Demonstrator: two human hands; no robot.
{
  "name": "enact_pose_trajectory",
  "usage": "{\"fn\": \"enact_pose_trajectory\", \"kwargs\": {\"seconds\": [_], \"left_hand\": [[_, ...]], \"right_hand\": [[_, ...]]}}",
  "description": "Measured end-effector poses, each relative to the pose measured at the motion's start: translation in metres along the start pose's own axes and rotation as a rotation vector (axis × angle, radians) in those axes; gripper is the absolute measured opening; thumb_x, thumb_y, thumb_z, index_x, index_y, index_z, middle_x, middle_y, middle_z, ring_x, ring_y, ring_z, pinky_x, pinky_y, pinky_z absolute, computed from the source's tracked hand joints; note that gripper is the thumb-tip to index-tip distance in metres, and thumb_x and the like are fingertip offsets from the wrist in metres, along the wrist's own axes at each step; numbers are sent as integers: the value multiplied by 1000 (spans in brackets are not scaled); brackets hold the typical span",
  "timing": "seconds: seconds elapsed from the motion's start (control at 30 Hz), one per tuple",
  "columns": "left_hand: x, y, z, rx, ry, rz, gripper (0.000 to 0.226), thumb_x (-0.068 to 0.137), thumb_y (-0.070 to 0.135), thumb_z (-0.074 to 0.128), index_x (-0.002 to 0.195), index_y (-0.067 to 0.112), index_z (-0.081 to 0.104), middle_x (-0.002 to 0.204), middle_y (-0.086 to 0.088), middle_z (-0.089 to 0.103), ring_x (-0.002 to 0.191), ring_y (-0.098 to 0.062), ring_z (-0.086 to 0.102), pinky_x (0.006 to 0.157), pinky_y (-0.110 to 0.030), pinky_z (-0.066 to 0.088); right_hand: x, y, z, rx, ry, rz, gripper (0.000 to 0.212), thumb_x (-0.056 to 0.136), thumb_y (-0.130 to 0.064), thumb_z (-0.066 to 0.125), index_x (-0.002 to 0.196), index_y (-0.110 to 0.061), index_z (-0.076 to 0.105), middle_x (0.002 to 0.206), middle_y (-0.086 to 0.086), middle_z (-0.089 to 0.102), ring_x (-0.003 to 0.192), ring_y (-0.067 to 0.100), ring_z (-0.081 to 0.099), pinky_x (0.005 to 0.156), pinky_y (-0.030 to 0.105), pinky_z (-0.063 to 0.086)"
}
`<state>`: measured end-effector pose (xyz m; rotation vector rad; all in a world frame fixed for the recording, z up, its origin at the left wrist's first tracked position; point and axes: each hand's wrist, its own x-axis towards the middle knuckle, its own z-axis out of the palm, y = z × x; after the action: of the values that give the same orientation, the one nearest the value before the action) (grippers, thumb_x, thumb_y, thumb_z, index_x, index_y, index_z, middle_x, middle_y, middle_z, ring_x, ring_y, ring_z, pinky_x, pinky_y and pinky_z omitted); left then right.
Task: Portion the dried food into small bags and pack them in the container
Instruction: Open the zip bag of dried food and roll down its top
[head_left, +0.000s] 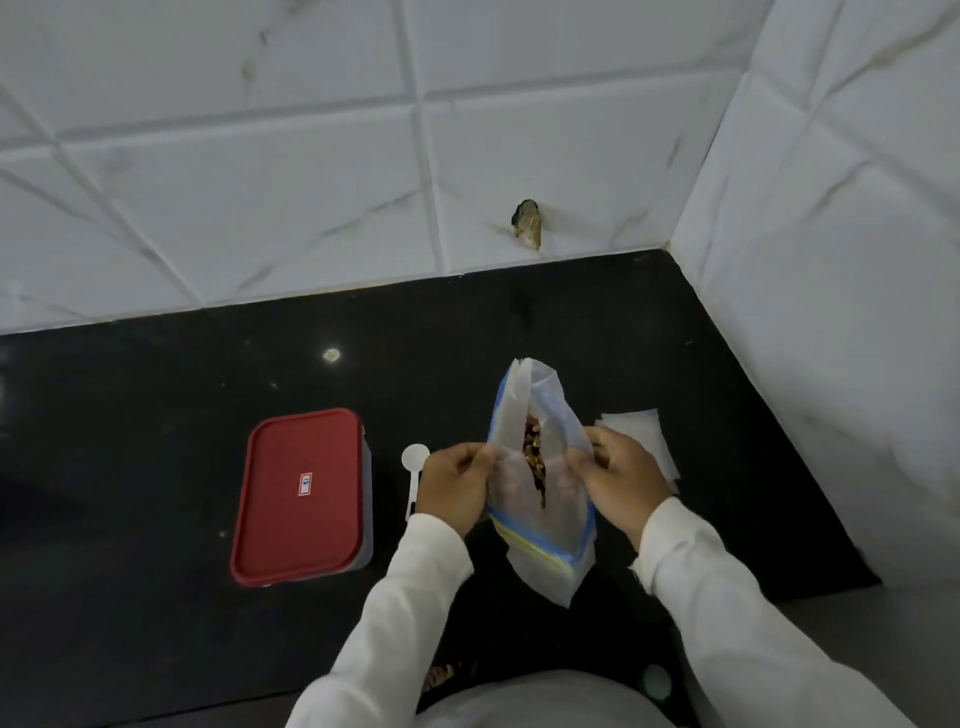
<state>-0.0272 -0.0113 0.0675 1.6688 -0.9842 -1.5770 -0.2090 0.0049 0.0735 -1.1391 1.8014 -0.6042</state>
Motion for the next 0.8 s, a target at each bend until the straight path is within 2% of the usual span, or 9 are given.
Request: {"fn": "enact_pose_trajectory", "kwargs": {"seconds": [0.07,0.17,0.3,0.33,0.4,0.47,0.53,0.67,0.8], "left_hand": [[11,-5,6,-282,-57,-121,27,101,9,49,79,8,64,72,-8,62,72,-22,60,74,-38,54],[29,-10,17,-699,-196,-300,13,91,13,58,79,10,57,72,-4,44,61,-13,46,62,-26,42],[41,-11,22,-1055,-255,-302,14,85,24,67,88,10,64,73,1,47,61,-8,45,62,-23,42],[39,-9,22,-1019,-213,-271,15,90,24,63,90,9,66,74,0,54,62,-9,52,64,-23,48],[32,-12,19,-774,-78,-202,27,97,34,58,108,12,70,99,-8,71,91,-20,68,89,-39,54],[16,-12,12,-475,-73,-180,41,91,49,59,119,20,66,117,-10,70,110,-27,66,100,-50,50],[-8,-10,7,-219,-68,-151,40,90,55,61,114,24,61,116,-7,68,108,-27,65,97,-53,52],[-47,-15,1,-40,-152,-174,44,84,54,66,114,22,61,108,-7,71,93,-26,71,79,-47,61],[-59,-17,0,-98,-221,-241,21,89,18,72,106,8,64,93,-13,70,66,-19,70,64,-31,62]], "right_hand": [[3,4,7,249,11,74,21,99,-17,48,92,-12,67,88,8,68,87,22,64,86,39,54],[4,-3,12,781,7,210,35,100,-1,38,71,-6,56,67,11,51,61,16,49,66,30,46],[10,-6,13,1025,-11,314,31,97,6,32,83,-4,58,64,5,48,59,13,42,70,28,41],[11,-5,12,967,0,304,28,98,3,35,83,-5,57,70,7,51,63,15,46,72,29,43],[8,-1,13,802,5,275,16,100,-18,46,95,-11,60,92,7,60,85,18,58,85,35,51],[-3,1,10,559,-29,272,32,92,-47,56,116,-26,57,114,-2,60,108,20,58,98,46,48],[-14,4,9,321,-38,259,51,82,-62,61,122,-33,48,112,-9,56,108,16,56,96,44,49],[-31,10,12,163,-130,279,41,81,-57,66,107,-28,54,103,-5,63,93,14,64,71,31,56],[-41,14,16,230,-85,162,15,92,-30,63,100,-17,66,96,5,73,92,22,70,87,47,56]]}}
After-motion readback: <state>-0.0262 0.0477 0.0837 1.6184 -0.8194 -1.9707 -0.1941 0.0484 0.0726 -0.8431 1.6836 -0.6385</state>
